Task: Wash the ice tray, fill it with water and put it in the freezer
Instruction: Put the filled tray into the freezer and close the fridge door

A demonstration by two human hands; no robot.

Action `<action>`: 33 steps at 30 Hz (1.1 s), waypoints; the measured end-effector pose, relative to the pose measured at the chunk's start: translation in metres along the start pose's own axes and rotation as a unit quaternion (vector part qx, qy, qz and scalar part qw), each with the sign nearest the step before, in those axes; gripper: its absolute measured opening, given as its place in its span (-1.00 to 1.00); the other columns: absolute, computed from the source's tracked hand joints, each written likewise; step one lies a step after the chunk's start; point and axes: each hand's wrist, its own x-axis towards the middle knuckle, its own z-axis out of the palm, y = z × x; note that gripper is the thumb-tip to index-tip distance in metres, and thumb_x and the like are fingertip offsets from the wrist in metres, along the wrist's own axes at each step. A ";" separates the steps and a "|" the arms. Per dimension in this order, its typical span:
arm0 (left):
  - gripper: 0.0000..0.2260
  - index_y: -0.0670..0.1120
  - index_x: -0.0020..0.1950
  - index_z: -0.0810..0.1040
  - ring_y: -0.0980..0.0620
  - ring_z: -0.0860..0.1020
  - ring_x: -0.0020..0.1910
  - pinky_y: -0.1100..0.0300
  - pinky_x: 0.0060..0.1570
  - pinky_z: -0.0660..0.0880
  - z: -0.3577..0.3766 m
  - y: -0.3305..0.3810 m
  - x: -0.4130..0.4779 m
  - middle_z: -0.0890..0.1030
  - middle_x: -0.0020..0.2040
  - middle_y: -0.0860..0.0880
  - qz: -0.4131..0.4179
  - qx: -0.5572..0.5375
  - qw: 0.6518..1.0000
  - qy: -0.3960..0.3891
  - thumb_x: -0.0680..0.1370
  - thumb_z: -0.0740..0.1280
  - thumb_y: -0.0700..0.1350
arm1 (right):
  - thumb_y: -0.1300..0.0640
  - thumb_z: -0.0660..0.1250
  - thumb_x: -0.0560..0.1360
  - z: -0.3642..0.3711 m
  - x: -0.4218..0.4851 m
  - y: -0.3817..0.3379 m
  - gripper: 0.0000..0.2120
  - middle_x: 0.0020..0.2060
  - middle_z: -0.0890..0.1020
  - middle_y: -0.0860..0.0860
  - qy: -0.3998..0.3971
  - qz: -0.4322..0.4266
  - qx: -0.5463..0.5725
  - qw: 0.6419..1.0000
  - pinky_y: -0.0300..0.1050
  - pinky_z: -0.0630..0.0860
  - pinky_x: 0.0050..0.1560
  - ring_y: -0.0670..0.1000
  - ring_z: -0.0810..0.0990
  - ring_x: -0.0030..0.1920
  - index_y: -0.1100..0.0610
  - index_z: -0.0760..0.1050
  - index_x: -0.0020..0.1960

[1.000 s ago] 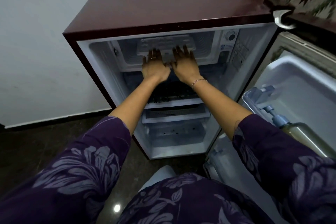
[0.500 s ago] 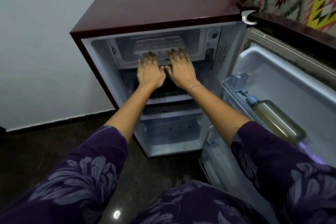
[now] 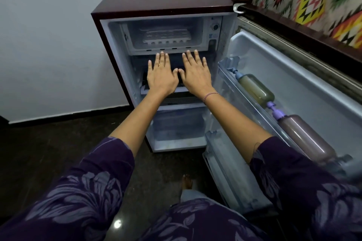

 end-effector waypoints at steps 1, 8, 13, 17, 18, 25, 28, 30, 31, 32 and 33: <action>-0.44 -0.18 0.56 -0.07 0.01 -0.12 0.56 -0.02 0.51 -0.19 -0.004 0.003 -0.009 -0.06 0.58 -0.10 0.001 -0.002 1.000 0.000 0.64 -0.05 0.08 | -0.05 -0.02 0.63 -0.007 -0.011 -0.001 -0.46 0.53 0.06 0.07 0.001 0.001 -0.002 1.000 0.09 -0.09 0.50 0.09 -0.09 0.52 0.16 0.00 0.53; -0.46 -0.19 0.56 -0.04 0.00 -0.10 0.56 -0.02 0.52 -0.16 -0.031 0.038 -0.063 -0.02 0.58 -0.11 0.024 -0.034 0.999 0.021 0.65 -0.06 0.07 | -0.06 -0.03 0.63 -0.050 -0.074 0.005 -0.47 0.53 0.05 0.06 0.026 0.026 -0.028 0.999 0.09 -0.13 0.48 0.09 -0.11 0.52 0.14 -0.01 0.53; -0.45 -0.18 0.56 -0.04 0.00 -0.10 0.56 -0.01 0.51 -0.16 -0.047 0.070 -0.092 -0.02 0.58 -0.10 0.034 -0.068 0.997 0.028 0.65 -0.05 0.07 | -0.07 -0.02 0.63 -0.085 -0.111 0.022 -0.47 0.53 0.05 0.07 0.053 0.048 -0.071 0.995 0.12 -0.16 0.48 0.10 -0.12 0.52 0.13 0.03 0.52; -0.45 -0.17 0.56 -0.05 0.01 -0.10 0.56 0.00 0.51 -0.15 -0.062 0.099 -0.110 -0.02 0.58 -0.09 0.045 -0.111 0.992 0.034 0.65 -0.05 0.08 | -0.09 -0.05 0.63 -0.115 -0.135 0.036 -0.47 0.53 0.02 0.07 0.070 0.059 -0.141 0.986 0.18 -0.19 0.46 0.12 -0.15 0.52 0.11 0.01 0.53; -0.46 -0.17 0.56 -0.05 0.01 -0.10 0.56 0.00 0.51 -0.15 -0.066 0.108 -0.113 -0.02 0.58 -0.08 0.049 -0.119 0.991 0.037 0.65 -0.05 0.08 | -0.09 -0.07 0.63 -0.123 -0.140 0.039 -0.47 0.53 0.00 0.07 0.073 0.062 -0.150 0.984 0.19 -0.20 0.46 0.11 -0.16 0.52 0.10 0.00 0.53; -0.45 -0.15 0.56 -0.06 0.03 -0.10 0.56 0.01 0.51 -0.13 -0.097 0.171 -0.132 -0.04 0.58 -0.06 0.093 -0.173 0.979 0.049 0.65 -0.05 0.09 | -0.08 -0.07 0.63 -0.176 -0.177 0.075 -0.50 0.53 0.05 0.06 0.110 0.102 -0.159 0.976 0.22 -0.21 0.44 0.12 -0.12 0.52 0.07 0.06 0.52; -0.44 -0.14 0.56 -0.07 0.03 -0.09 0.56 0.00 0.52 -0.11 -0.103 0.198 -0.145 -0.04 0.58 -0.05 0.102 -0.216 0.970 0.040 0.65 -0.05 0.10 | -0.06 -0.01 0.62 -0.196 -0.197 0.093 -0.52 0.52 0.09 0.05 0.128 0.120 -0.146 0.974 0.23 -0.18 0.45 0.11 -0.08 0.52 0.05 0.13 0.50; -0.44 -0.14 0.56 -0.06 0.03 -0.08 0.56 0.00 0.52 -0.11 -0.105 0.218 -0.156 -0.02 0.58 -0.06 0.117 -0.228 0.966 0.036 0.65 -0.05 0.11 | -0.04 0.01 0.62 -0.207 -0.213 0.105 -0.53 0.52 0.11 0.05 0.142 0.129 -0.143 0.971 0.24 -0.13 0.45 0.11 -0.06 0.52 0.05 0.15 0.49; -0.44 -0.14 0.56 -0.05 0.03 -0.08 0.56 0.00 0.52 -0.10 -0.107 0.228 -0.161 -0.02 0.58 -0.06 0.129 -0.233 0.963 0.036 0.65 -0.04 0.11 | -0.04 0.02 0.61 -0.212 -0.220 0.111 -0.53 0.51 0.13 0.05 0.151 0.137 -0.137 0.969 0.24 -0.11 0.45 0.11 -0.04 0.52 0.05 0.16 0.49; -0.45 -0.14 0.56 -0.05 0.04 -0.08 0.56 0.00 0.52 -0.10 -0.109 0.237 -0.166 -0.01 0.58 -0.06 0.140 -0.241 0.960 0.036 0.65 -0.04 0.11 | -0.03 0.03 0.61 -0.216 -0.227 0.117 -0.54 0.51 0.15 0.05 0.159 0.145 -0.134 0.967 0.24 -0.10 0.45 0.11 -0.03 0.52 0.05 0.18 0.48; -0.45 -0.14 0.56 -0.05 0.04 -0.09 0.56 0.00 0.52 -0.11 -0.110 0.246 -0.171 -0.02 0.58 -0.06 0.148 -0.251 0.956 0.034 0.66 -0.04 0.09 | -0.03 0.03 0.61 -0.220 -0.234 0.122 -0.54 0.50 0.17 0.05 0.166 0.152 -0.132 0.965 0.23 -0.10 0.45 0.11 -0.01 0.52 0.05 0.19 0.48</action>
